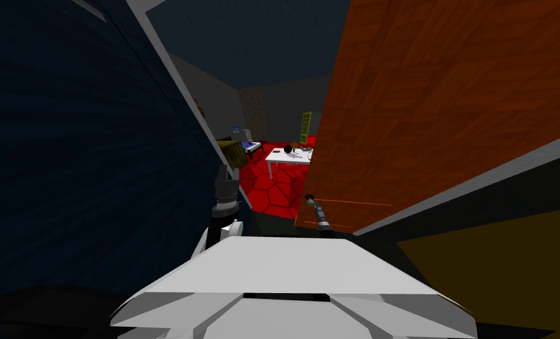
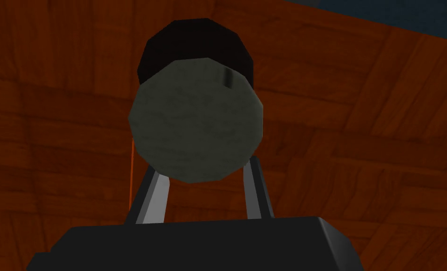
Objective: Pull the door open
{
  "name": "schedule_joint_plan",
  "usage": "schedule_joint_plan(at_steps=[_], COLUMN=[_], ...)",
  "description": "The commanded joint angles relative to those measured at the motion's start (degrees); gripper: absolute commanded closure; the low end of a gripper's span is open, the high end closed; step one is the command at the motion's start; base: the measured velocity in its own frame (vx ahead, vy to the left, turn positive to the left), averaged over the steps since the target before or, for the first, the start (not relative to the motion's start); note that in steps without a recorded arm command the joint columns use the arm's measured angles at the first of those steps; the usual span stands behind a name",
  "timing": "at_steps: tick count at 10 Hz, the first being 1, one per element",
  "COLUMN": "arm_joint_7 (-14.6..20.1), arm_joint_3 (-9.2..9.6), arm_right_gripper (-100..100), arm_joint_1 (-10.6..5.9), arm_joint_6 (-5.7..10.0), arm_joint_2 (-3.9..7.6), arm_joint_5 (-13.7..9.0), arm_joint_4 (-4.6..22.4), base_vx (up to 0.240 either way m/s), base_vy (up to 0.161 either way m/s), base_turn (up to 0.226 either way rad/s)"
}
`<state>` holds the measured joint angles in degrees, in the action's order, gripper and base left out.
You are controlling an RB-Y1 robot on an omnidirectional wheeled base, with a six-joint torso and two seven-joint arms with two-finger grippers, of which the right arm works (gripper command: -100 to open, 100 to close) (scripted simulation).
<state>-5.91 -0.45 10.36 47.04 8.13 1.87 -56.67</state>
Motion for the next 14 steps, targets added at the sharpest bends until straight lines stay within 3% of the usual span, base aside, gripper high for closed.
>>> schedule_joint_plan(at_steps=[1,2,3,6,7,10,11,14], arm_joint_7=[2.86,2.86,5.17,5.2,7.54,7.54,9.88,9.88], arm_joint_3=[1.72,1.72,1.92,1.92,2.1,2.1,2.27,2.27], arm_right_gripper=[100,100,100,100,100,100,100,100], arm_joint_1=[-0.41,-0.41,-0.21,-0.21,0.0,0.0,0.23,0.23], arm_joint_6=[0.5,0.5,0.44,0.44,0.4,0.4,0.41,0.41], arm_joint_2=[-1.14,-1.14,-1.09,-1.09,-1.05,-1.05,-1.03,-1.03], arm_joint_5=[-1.26,-1.26,-2.81,-2.81,-4.37,-4.37,-5.98,-5.98], arm_joint_4=[-0.1,-0.1,-0.26,-0.26,-0.43,-0.43,-0.63,-0.63], base_vx=[-0.065,-0.051,-0.075,-0.029,-0.05,-0.023,-0.04,-0.017], base_vy=[-0.008,-0.019,-0.025,-0.009,-0.009,-0.01,-0.006,-0.008], base_turn=[0.132,0.049,0.136,0.021,0.11,0.03,0.126,0.024])
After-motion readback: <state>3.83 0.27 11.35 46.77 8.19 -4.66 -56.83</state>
